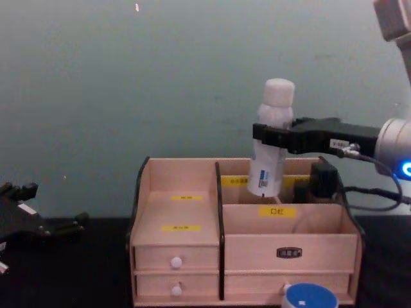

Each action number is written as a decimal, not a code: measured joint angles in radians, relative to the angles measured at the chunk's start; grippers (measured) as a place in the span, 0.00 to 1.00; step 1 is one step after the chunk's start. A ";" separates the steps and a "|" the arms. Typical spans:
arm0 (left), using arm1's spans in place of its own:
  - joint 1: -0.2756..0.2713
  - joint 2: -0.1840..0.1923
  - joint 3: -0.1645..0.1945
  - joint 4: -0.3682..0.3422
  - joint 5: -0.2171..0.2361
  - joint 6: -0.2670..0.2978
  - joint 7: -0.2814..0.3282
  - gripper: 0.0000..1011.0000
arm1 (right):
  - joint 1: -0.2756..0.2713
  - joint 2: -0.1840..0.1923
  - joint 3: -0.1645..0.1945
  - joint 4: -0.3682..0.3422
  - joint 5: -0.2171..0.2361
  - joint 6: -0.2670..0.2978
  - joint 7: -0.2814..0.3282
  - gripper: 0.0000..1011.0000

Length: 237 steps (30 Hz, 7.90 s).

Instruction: Pick up the facial cleanser and watermelon frost from the table and place them into the tiered storage box.

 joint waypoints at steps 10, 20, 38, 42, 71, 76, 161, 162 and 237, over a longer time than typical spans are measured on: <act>0.000 0.000 0.000 0.000 0.000 0.000 0.000 0.99 | 0.032 -0.029 -0.009 0.066 -0.012 -0.024 0.004 0.59; 0.000 0.000 0.000 0.000 0.000 0.000 0.000 0.99 | 0.049 -0.053 -0.014 0.126 -0.022 -0.041 0.013 0.59; 0.000 0.000 0.000 0.000 0.000 0.000 0.000 0.99 | 0.049 -0.073 -0.021 0.189 -0.040 -0.019 0.011 0.59; 0.000 0.000 0.000 0.000 0.000 0.000 0.000 0.99 | 0.048 -0.076 -0.022 0.200 -0.047 -0.017 0.010 0.59; 0.000 0.000 0.000 0.000 0.000 0.000 0.000 0.99 | 0.047 -0.076 -0.026 0.205 -0.067 -0.024 0.003 0.85; 0.000 0.000 0.000 0.000 0.000 0.000 0.000 0.99 | 0.047 -0.076 -0.026 0.205 -0.066 -0.024 0.004 0.97; 0.000 0.000 0.000 0.000 0.000 0.000 0.000 0.99 | -0.329 0.285 -0.073 -0.365 -0.051 0.278 0.026 0.99; 0.000 0.000 0.000 0.000 0.000 0.000 0.000 0.99 | -0.325 0.281 -0.074 -0.358 -0.053 0.275 0.026 0.99; 0.000 0.000 0.000 0.000 0.000 0.000 0.000 0.99 | -0.262 0.273 -0.080 -0.378 0.000 0.246 0.083 0.71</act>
